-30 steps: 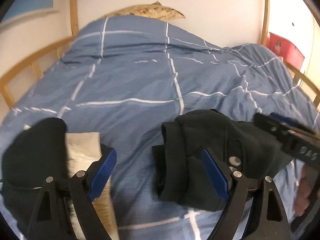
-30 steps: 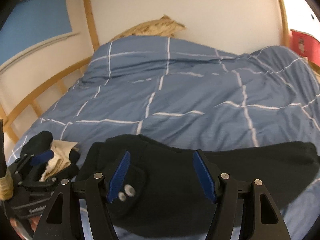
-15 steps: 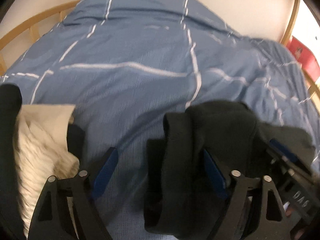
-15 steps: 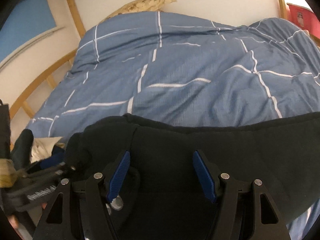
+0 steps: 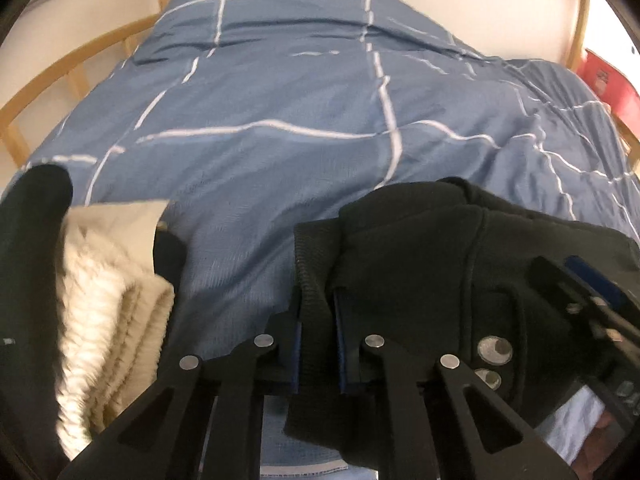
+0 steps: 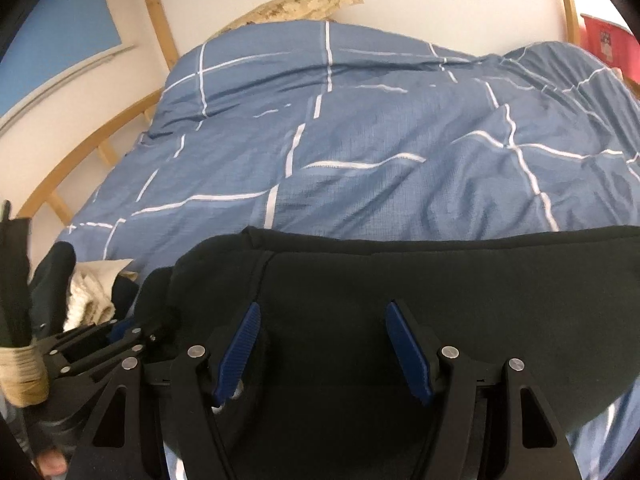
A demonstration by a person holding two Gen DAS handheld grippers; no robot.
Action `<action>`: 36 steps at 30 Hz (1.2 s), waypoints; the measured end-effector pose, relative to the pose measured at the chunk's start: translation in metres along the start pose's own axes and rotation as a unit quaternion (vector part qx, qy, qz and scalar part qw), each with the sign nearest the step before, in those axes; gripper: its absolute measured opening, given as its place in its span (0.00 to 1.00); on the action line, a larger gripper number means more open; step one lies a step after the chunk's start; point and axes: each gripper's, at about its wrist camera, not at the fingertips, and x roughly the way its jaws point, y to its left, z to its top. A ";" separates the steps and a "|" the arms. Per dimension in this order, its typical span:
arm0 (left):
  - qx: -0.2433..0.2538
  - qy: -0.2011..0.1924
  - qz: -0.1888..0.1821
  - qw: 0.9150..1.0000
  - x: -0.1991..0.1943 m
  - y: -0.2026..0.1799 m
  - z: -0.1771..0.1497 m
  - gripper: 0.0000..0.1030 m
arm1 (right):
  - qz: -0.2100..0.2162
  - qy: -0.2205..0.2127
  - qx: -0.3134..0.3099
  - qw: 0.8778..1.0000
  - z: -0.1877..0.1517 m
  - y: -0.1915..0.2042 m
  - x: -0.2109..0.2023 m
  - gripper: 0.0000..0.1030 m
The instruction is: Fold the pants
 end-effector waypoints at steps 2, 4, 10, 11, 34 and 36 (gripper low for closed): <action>0.012 -0.003 0.020 1.000 -0.001 -0.005 -0.001 0.21 | -0.009 -0.005 -0.001 1.000 0.000 -0.004 -0.007 0.64; 0.016 -0.009 0.059 0.998 -0.006 -0.010 0.001 0.40 | -0.012 -0.003 0.005 1.000 0.000 -0.011 -0.012 0.64; 0.038 -0.074 0.072 0.994 -0.061 -0.021 -0.002 0.69 | -0.017 -0.025 0.038 0.999 0.002 -0.038 -0.045 0.64; 0.049 -0.092 0.068 0.992 -0.075 -0.027 -0.004 0.70 | -0.014 -0.031 0.043 0.998 0.001 -0.043 -0.052 0.67; 0.087 -0.130 -0.042 0.987 -0.144 -0.172 -0.052 0.87 | -0.064 -0.095 0.087 0.990 -0.027 -0.186 -0.170 0.69; 0.088 -0.125 -0.041 0.987 -0.134 -0.186 -0.052 0.87 | -0.066 -0.098 0.111 0.987 -0.031 -0.206 -0.167 0.69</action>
